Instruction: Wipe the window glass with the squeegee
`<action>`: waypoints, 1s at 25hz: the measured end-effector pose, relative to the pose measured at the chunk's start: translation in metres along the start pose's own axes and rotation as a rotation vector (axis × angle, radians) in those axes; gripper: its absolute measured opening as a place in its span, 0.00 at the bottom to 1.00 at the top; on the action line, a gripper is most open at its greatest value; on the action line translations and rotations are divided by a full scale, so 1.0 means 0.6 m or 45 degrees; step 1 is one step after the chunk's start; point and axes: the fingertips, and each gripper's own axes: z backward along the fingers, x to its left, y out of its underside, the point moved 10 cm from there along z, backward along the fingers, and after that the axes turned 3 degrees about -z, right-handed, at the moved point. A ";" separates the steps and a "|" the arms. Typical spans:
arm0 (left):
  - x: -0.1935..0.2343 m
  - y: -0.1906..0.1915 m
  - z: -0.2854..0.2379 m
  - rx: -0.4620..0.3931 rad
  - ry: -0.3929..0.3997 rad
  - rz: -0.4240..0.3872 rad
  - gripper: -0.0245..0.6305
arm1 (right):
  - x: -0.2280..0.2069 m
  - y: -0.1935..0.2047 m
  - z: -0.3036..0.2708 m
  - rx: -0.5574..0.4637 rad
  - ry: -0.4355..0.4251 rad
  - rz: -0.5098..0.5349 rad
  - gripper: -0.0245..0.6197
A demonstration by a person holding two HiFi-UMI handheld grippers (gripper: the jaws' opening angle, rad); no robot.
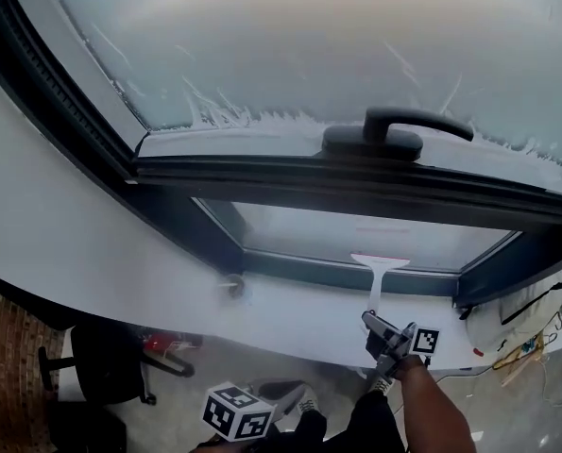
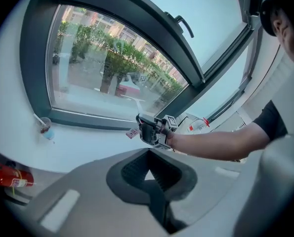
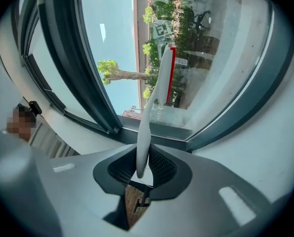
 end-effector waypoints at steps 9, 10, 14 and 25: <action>-0.020 -0.022 0.070 -0.131 0.032 -0.096 0.04 | 0.158 0.046 0.009 -0.036 -0.037 0.118 0.17; -0.022 -0.023 0.079 -0.141 0.035 -0.106 0.04 | 0.179 0.055 0.010 -0.034 -0.039 0.136 0.18; -0.024 -0.014 0.116 -0.167 0.041 -0.134 0.04 | 0.263 0.109 0.023 -0.065 -0.024 0.156 0.18; -0.079 -0.042 0.186 -0.335 0.144 -0.307 0.04 | 0.483 0.233 0.087 -0.167 0.084 0.276 0.18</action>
